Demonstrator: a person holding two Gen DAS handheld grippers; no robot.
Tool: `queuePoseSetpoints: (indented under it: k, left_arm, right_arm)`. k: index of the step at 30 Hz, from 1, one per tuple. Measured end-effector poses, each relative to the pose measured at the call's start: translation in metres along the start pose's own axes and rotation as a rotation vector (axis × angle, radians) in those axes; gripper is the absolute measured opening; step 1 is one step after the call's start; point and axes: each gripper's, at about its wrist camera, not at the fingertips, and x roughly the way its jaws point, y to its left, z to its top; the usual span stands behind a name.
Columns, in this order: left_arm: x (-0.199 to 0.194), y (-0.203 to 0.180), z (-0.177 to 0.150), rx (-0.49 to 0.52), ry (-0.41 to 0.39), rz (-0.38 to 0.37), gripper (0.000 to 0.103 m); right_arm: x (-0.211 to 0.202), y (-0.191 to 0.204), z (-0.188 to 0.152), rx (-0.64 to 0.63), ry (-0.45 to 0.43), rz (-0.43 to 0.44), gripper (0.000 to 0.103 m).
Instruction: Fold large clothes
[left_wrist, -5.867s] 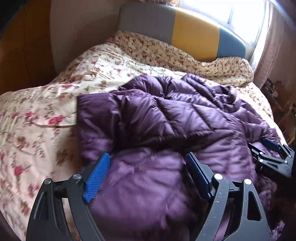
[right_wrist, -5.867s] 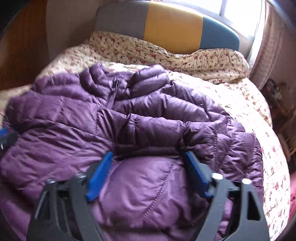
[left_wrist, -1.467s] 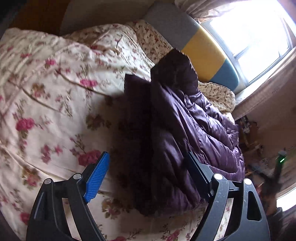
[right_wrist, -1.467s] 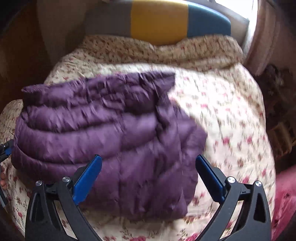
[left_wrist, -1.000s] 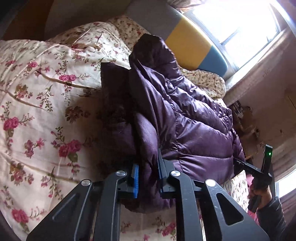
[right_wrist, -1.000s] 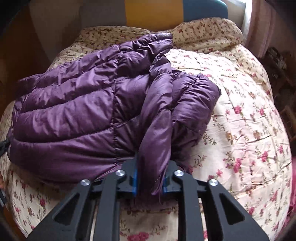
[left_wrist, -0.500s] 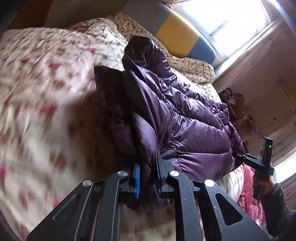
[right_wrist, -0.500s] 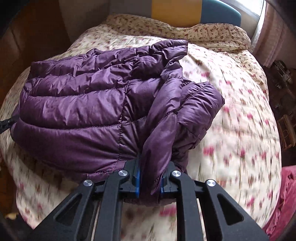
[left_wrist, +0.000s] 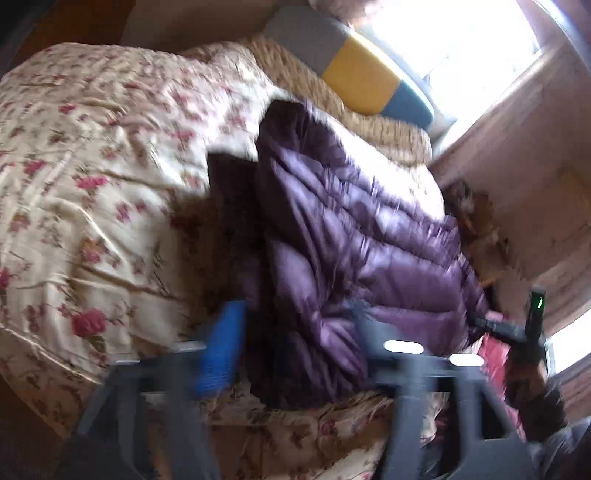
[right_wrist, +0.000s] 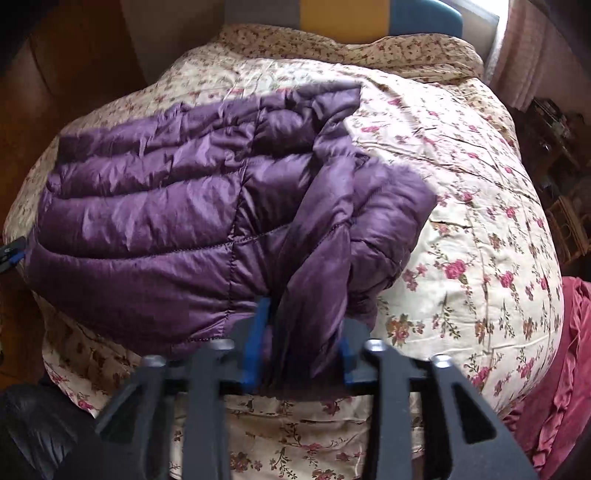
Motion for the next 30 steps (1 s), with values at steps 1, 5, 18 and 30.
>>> queuePoseSetpoints:
  k: [1,5,18,30]
  left_arm:
    - [-0.004,0.002,0.007,0.001,-0.022,-0.001,0.076]
    - [-0.007,-0.001,0.037,-0.004,-0.08,-0.008,0.076]
    - [0.081,0.011,0.106,-0.145,0.014,0.058,0.035]
    - [0.098,-0.034,0.124,0.083,-0.041,0.228,0.007]
  right_arm:
    - [-0.005,0.0,0.002,-0.001,-0.022,-0.006,0.059]
    - [-0.013,-0.006,0.028,0.06,-0.098,0.024,0.068]
    - [0.084,-0.028,0.126,0.242,-0.054,0.05,0.053]
    - [0.065,-0.029,0.117,0.193,-0.184,-0.131,0.006]
